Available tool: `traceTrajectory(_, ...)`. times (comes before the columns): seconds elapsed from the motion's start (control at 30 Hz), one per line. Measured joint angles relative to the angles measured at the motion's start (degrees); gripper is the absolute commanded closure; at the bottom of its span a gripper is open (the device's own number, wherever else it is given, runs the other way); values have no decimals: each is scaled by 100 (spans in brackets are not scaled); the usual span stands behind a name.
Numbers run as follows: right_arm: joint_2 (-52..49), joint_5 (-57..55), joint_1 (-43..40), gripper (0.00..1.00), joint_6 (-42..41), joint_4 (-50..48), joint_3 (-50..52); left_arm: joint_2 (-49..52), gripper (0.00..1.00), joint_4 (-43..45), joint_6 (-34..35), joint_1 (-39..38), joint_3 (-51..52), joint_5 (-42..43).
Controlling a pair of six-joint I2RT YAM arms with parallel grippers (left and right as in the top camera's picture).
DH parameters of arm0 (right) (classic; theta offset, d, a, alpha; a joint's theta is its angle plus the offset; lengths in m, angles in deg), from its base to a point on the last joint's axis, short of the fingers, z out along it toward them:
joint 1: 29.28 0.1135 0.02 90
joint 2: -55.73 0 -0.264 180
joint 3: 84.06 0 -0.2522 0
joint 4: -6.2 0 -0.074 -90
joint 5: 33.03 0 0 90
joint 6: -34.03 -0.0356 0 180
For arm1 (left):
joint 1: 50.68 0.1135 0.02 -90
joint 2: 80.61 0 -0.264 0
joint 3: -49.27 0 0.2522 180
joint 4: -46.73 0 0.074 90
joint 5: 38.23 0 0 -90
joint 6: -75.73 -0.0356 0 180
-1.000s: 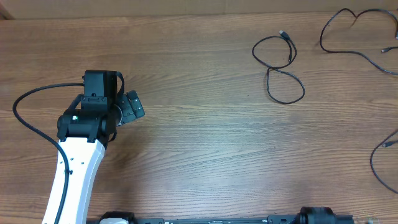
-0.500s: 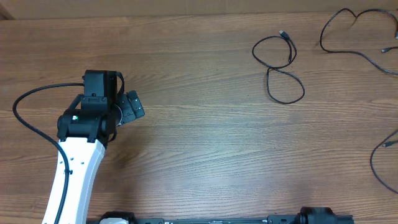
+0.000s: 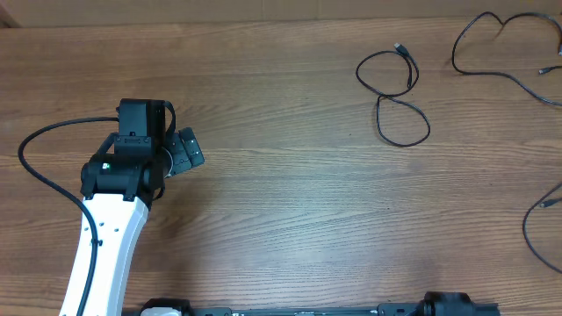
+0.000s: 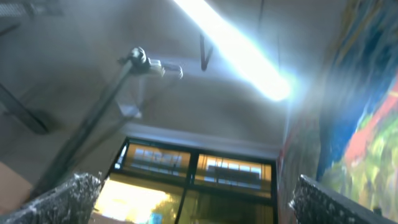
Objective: Untangle cables
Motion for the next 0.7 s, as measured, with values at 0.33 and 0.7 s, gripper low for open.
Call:
traceTrajectory(0.33, 0, -2, -190, 0, 2, -664, 1458, 0, 1, 2, 0, 2, 0, -2)
traceTrajectory(0.7, 0, -9, -190, 0, 2, -1027, 3309, 0, 1, 2, 0, 0, 0, -2)
